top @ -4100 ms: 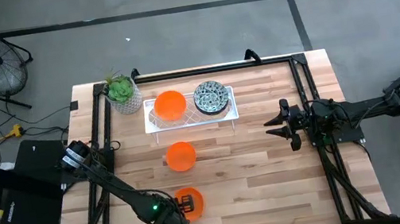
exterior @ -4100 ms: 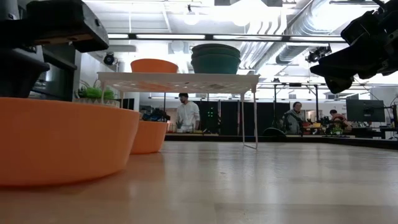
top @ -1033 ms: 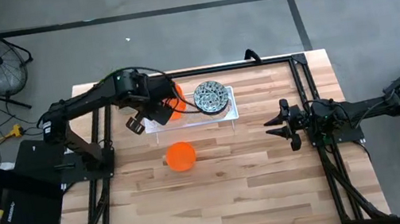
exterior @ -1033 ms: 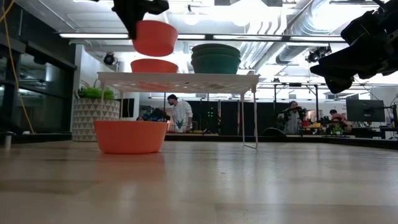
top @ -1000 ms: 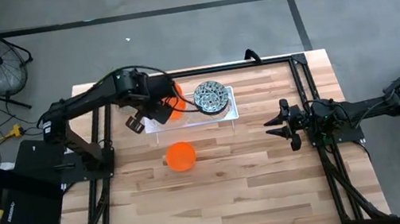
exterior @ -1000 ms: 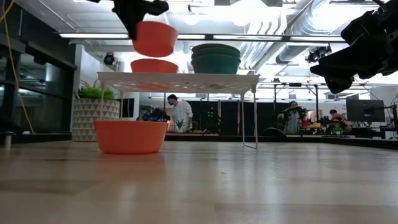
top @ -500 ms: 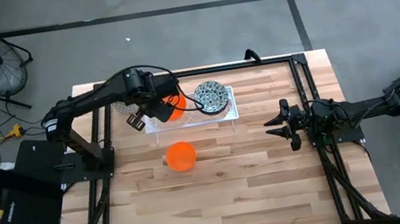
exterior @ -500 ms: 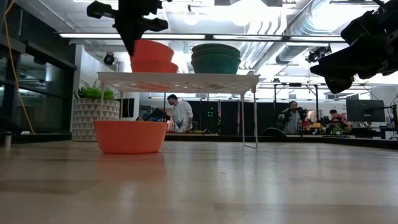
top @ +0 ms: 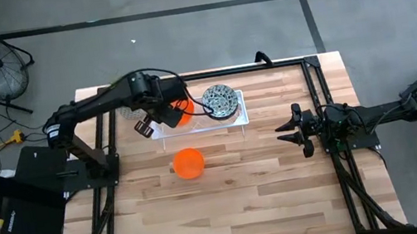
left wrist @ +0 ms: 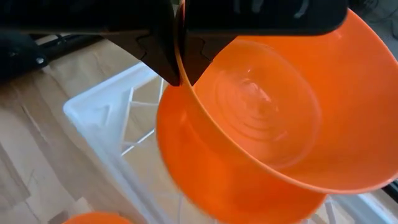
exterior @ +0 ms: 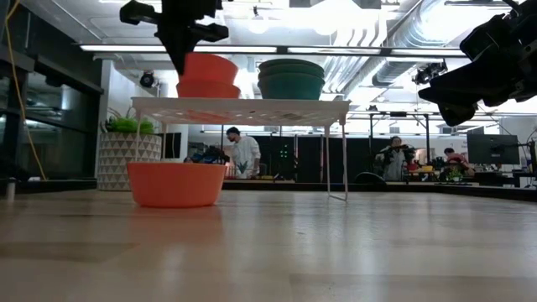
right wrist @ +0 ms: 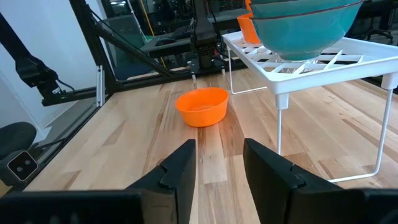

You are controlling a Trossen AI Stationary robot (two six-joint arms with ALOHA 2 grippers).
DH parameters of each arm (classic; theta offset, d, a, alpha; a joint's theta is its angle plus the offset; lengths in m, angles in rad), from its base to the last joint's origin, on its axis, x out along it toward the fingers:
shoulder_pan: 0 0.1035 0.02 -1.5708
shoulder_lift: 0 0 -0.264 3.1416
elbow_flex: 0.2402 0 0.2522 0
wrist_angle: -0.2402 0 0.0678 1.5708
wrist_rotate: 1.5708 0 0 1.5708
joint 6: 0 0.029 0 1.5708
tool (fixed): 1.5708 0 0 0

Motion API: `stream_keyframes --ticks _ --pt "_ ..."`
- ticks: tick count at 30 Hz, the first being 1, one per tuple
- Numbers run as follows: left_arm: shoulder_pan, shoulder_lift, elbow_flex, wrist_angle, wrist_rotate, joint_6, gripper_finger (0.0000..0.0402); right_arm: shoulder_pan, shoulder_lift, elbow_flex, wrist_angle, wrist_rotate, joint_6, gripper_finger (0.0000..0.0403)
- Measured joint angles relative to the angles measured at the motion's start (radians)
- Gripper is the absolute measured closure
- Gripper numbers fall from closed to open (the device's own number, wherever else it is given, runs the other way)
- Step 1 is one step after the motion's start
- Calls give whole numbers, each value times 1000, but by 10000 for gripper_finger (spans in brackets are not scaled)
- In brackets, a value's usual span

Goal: Pick & Place Mini bowls
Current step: Stack the bottom orange bowl on the orange bowl on the shelf

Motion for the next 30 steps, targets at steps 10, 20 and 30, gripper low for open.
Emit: stream_keyframes --ticks 10,20,30 --pt "-13 0 0 18 8 -5 401 0 0 0 0 0 0 281" --pt "-33 52 2 28 2 -28 401 0 0 0 0 0 0 281" --pt "-32 53 0 24 -9 -28 395 0 0 0 0 0 0 281"
